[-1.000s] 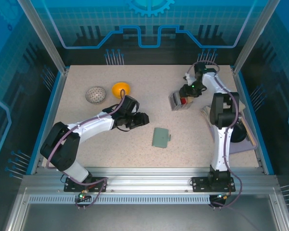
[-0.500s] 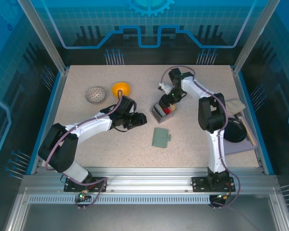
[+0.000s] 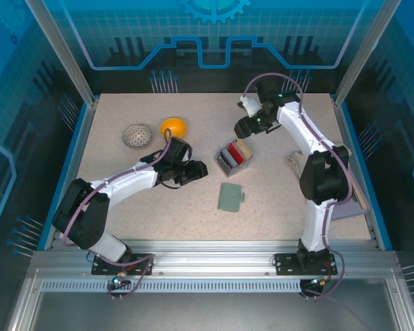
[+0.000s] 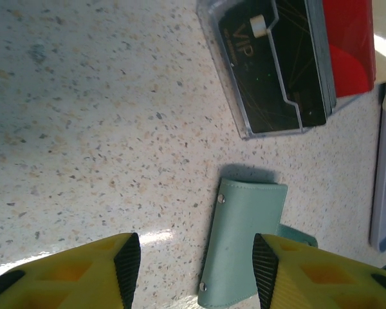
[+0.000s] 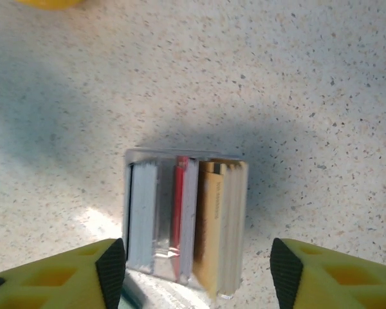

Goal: Put the credit cards into the card holder

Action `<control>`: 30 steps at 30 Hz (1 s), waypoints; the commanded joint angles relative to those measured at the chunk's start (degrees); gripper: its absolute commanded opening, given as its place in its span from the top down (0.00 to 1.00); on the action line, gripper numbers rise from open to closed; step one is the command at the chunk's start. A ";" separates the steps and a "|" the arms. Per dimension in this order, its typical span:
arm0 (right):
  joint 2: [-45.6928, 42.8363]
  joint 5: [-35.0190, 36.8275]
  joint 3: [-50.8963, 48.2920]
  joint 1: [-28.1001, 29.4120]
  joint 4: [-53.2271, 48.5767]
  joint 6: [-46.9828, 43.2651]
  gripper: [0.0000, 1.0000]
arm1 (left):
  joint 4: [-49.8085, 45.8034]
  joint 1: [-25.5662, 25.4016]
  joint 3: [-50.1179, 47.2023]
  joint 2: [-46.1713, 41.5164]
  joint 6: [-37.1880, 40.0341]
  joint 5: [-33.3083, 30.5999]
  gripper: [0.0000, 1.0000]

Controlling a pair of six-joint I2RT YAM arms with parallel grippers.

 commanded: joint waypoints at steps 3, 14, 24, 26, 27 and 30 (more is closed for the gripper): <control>-2.74 5.74 -8.01 6.99 3.81 6.42 0.48 | 4.29 4.29 -2.91 -0.11 -6.78 2.88 0.46; 3.29 23.55 -9.26 17.38 5.09 6.62 0.55 | 10.35 6.42 -2.56 3.80 -10.67 6.65 0.36; 9.25 32.18 -6.44 20.27 5.04 8.06 0.56 | 12.98 6.86 -3.03 5.78 -13.62 5.99 0.35; 10.01 33.13 -6.37 20.68 5.29 8.08 0.55 | 13.15 6.97 -3.40 5.76 -13.79 5.66 0.35; 10.59 33.87 -6.13 20.94 5.29 8.00 0.55 | 13.20 6.96 -3.58 5.67 -13.89 5.60 0.35; 11.83 36.81 -5.84 21.92 5.58 7.47 0.54 | 13.30 7.08 -4.04 5.51 -13.94 5.33 0.35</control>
